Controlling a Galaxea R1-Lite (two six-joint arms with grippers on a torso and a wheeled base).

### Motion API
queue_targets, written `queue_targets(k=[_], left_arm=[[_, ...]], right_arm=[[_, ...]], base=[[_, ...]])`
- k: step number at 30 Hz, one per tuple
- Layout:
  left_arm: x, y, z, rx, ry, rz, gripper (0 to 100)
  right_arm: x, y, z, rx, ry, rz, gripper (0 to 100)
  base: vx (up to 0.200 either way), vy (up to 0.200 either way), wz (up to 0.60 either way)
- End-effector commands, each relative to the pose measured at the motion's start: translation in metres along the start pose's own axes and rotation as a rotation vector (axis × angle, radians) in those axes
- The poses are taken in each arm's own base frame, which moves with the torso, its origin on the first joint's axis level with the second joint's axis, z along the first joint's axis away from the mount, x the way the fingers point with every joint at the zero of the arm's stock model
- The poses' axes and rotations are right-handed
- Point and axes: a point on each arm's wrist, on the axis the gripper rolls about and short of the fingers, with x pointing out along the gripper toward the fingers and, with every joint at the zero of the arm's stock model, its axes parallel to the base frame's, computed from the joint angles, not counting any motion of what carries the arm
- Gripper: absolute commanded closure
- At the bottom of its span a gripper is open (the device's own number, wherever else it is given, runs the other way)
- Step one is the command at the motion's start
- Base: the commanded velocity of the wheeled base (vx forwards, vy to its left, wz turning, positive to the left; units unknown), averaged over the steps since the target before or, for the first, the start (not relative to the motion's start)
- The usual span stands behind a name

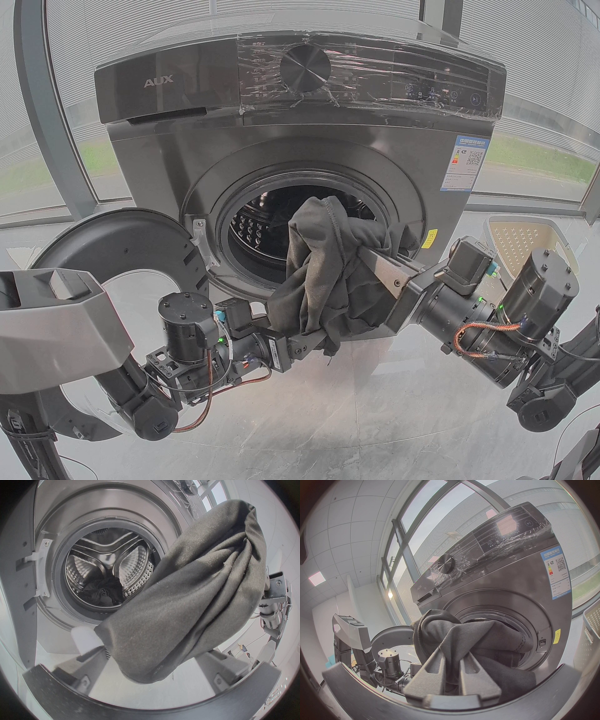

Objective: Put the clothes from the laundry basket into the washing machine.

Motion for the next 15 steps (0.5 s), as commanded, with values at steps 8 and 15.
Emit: queue_targets(k=[8,15], left_arm=[[-0.004,-0.004,0.009,0.0,-0.065,0.006,100],[-0.029,-0.015,0.015,0.02,-0.138,-0.008,100]], right_arm=[[0.0,-0.002,-0.003,-0.001,0.012,-0.007,100],[0.002,-0.009,-0.016,-0.014,0.058,-0.033,100]], base=[[0.0,0.0,0.0],[0.0,0.0,0.0]])
